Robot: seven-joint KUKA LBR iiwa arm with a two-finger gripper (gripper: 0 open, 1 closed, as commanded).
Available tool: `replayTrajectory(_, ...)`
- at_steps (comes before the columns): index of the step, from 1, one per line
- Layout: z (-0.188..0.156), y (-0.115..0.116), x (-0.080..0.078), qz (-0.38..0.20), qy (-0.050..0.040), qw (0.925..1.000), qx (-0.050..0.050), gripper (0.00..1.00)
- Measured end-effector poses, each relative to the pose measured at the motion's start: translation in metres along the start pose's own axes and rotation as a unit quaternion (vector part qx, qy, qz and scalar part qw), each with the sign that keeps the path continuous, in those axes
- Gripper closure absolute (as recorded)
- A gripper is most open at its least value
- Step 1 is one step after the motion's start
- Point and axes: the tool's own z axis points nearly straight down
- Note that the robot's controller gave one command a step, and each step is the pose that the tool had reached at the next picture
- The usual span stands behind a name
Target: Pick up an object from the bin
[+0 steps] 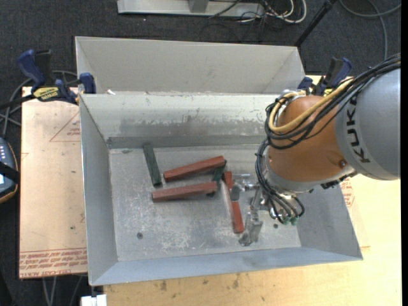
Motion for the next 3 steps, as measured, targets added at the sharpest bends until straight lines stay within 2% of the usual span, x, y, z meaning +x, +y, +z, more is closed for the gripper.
replayTrajectory(1, 0.078, 0.019, -0.087, -0.108, -0.0086, 0.9941, 0.0, 0.0)
replayTrajectory(2, 0.08, 0.018, -0.086, -0.108, -0.0062, 0.9941, 0.0, 1.0)
replayTrajectory(3, -0.059, 0.074, -0.062, -0.215, -0.0091, 0.9765, 0.001, 1.0)
